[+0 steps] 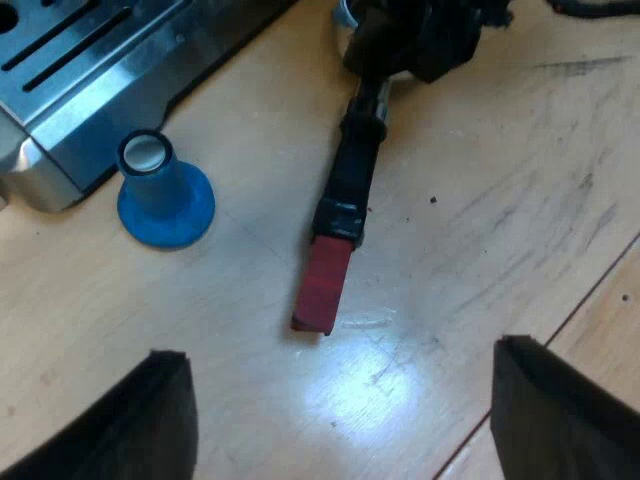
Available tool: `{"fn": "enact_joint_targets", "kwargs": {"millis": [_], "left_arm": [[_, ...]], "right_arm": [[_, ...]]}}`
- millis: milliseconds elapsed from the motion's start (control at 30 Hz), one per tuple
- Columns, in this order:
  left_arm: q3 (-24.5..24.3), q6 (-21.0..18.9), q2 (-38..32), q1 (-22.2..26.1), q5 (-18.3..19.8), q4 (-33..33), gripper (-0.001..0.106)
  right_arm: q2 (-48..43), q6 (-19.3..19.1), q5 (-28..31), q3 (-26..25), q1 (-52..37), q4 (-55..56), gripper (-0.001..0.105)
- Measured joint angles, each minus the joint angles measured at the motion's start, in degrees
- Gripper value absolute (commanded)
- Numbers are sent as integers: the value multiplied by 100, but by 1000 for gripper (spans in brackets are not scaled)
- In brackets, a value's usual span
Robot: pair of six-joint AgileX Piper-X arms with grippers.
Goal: Put the handle in the coffee machine
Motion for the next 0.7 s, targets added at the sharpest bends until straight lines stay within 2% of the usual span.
{"fn": "enact_joint_targets", "kwargs": {"millis": [233, 367, 467, 700], "left_arm": [[0, 265, 0, 0, 578, -98, 64], [0, 386, 0, 0, 1170, -220, 64], [0, 386, 0, -16, 1427, -325, 64], [0, 386, 0, -388, 1537, -449, 64]], "right_arm": [[-379, 215, 0, 0, 0, 621, 0], [-661, 276, -66, 0, 0, 864, 0], [-803, 374, -164, 0, 0, 955, 0], [-1087, 487, -464, 0, 0, 1051, 0]]}}
